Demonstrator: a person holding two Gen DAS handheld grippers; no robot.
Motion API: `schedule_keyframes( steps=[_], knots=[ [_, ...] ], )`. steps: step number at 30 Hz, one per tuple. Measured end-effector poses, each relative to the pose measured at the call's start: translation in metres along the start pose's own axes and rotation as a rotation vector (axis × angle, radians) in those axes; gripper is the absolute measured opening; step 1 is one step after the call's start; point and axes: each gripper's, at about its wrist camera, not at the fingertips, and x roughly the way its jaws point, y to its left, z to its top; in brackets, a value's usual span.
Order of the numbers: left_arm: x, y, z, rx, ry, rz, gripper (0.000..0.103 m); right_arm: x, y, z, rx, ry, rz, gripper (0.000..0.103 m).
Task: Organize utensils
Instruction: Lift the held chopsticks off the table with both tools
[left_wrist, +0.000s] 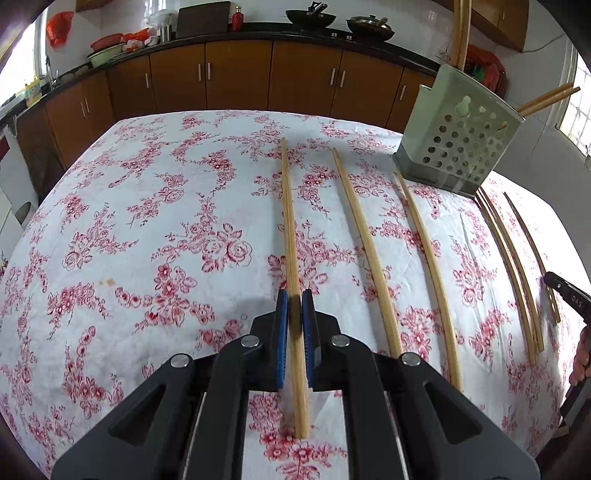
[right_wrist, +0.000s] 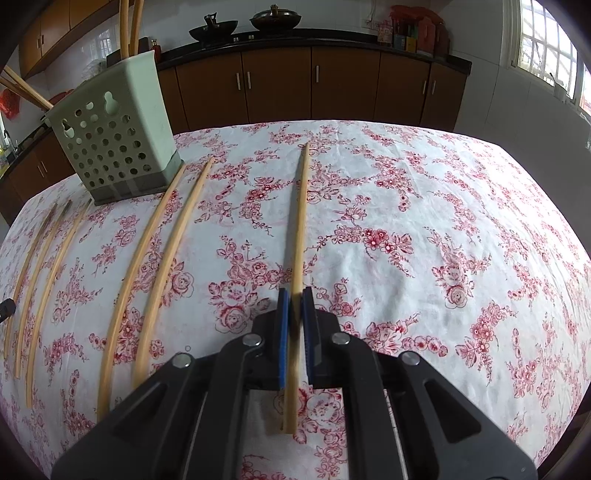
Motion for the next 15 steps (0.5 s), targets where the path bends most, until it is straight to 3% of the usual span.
schedule_keyframes(
  steps=[8,10,15],
  knots=[
    [-0.003,-0.002,-0.003,0.026,0.009,0.020,0.008,-0.005,-0.004,-0.001,0.011,0.007,0.000,0.008],
    [-0.005,0.001,0.001,0.011,0.013,0.015,0.008,-0.013,-0.007,0.002,0.019,-0.017,0.000,0.008],
    [-0.033,0.004,0.020,-0.003,-0.080,-0.007,0.008,-0.050,-0.016,0.021,0.034,-0.125,0.008,0.008]
  ],
)
